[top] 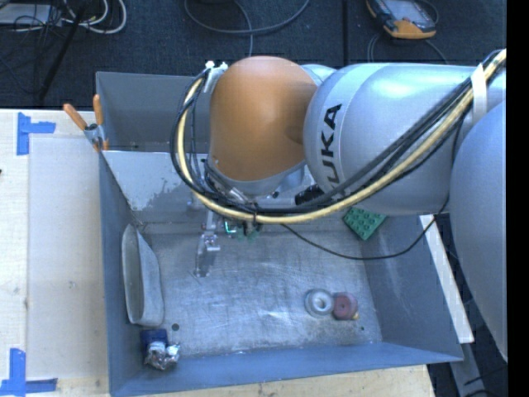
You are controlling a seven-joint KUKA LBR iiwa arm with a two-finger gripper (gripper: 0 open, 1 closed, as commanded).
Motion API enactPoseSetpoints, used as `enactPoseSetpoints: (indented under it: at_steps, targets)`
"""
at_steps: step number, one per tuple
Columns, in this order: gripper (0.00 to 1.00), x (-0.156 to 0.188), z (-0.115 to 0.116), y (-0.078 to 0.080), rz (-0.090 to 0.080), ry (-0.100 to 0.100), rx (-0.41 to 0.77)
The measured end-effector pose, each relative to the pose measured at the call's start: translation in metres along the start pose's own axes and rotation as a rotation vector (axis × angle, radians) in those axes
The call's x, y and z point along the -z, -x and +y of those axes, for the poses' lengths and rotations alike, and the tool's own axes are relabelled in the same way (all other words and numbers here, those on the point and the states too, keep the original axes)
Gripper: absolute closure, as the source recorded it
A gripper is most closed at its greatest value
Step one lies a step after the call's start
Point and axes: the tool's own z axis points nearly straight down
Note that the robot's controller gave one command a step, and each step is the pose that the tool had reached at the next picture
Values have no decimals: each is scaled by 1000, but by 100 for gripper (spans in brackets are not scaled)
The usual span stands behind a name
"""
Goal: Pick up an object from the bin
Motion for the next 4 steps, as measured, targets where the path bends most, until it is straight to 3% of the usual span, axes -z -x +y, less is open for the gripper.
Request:
enactPoseSetpoints:
  at_steps: [1,2,3,4]
  targets:
    - [0,-97,41,-49,-7,1,5]
    - [0,-149,26,-86,-20,2,-53]
    - [0,-153,-31,-93,-19,3,63]
    - [0,-156,20,-92,-18,2,75]
